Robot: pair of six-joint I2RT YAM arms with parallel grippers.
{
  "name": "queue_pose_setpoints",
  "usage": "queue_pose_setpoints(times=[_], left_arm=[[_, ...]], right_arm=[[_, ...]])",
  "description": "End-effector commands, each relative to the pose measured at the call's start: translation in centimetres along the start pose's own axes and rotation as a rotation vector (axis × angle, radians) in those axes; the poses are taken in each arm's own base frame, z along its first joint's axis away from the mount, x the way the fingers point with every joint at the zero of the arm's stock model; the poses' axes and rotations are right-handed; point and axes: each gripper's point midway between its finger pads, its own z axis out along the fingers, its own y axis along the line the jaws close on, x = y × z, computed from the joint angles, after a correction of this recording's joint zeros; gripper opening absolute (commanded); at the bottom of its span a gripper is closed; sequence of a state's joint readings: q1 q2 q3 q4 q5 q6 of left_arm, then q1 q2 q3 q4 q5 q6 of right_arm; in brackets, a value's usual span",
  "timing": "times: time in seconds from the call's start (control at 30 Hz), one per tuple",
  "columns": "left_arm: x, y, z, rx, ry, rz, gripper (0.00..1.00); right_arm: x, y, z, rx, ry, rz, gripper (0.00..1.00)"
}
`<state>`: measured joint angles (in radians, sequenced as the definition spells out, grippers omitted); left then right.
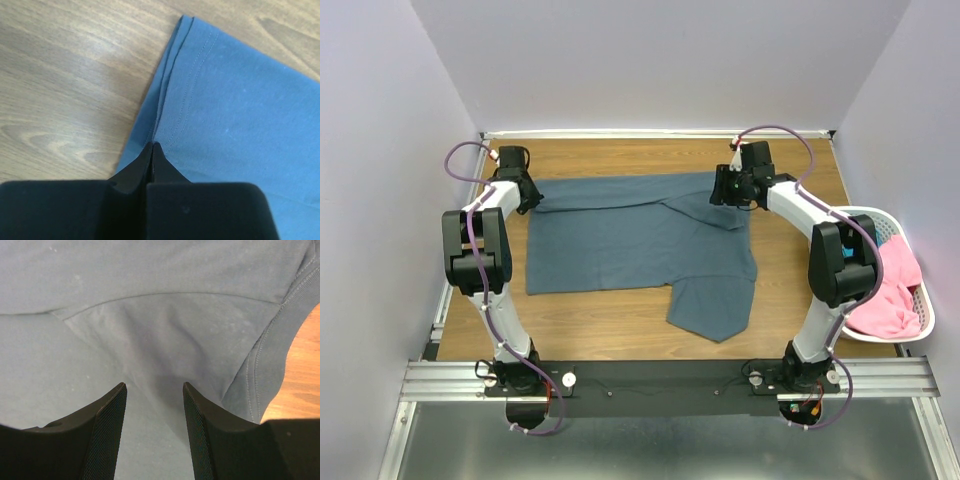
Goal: Fold and stack the t-shirts
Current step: Fold the tshirt
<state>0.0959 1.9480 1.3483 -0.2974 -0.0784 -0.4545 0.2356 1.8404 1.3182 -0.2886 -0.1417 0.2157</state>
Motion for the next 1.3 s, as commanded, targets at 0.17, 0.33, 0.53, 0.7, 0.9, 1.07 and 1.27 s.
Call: queue_pose_setpoints(times=[0.17,0.33,0.53,0.7,0.9,1.07,1.27], left_arm=[[0.9,2.0,-0.4,-0.087,0.006,0.042,0.11],[1.5,2.0,-0.8,-0.073,0.012,0.046,0.13],[2.2,2.2,-1.1,-0.067,0.014,0.048,0.22],[1.5,1.9,-2.8,-0.070,-0.035,0.065,0.44],[0.3,0.7,-7.8,-0.060,-0.190,0.073,0.63],[0.3,0.0,-11.3,-0.037,-0.282,0.091,0.63],[1.5,-0.4,-14.6,-0.041,-0.393,0.142,0.62]], right_arm=[[2.0,3.2,-0.2,0.077,0.039,-0.304,0.54],[3.8,5.2,1.0,0.109,0.076,-0.450,0.52],[4.6,5.5,2.3,0.146,0.098,-0.528,0.47],[4.3,5.4,3.1,0.173,0.099,-0.550,0.47],[4.0,5.1,4.3,0.198,0.107,-0.585,0.42],[4.0,4.6,5.1,0.229,0.114,-0.605,0.41],[4.6,4.7,6.2,0.219,0.132,-0.604,0.38]])
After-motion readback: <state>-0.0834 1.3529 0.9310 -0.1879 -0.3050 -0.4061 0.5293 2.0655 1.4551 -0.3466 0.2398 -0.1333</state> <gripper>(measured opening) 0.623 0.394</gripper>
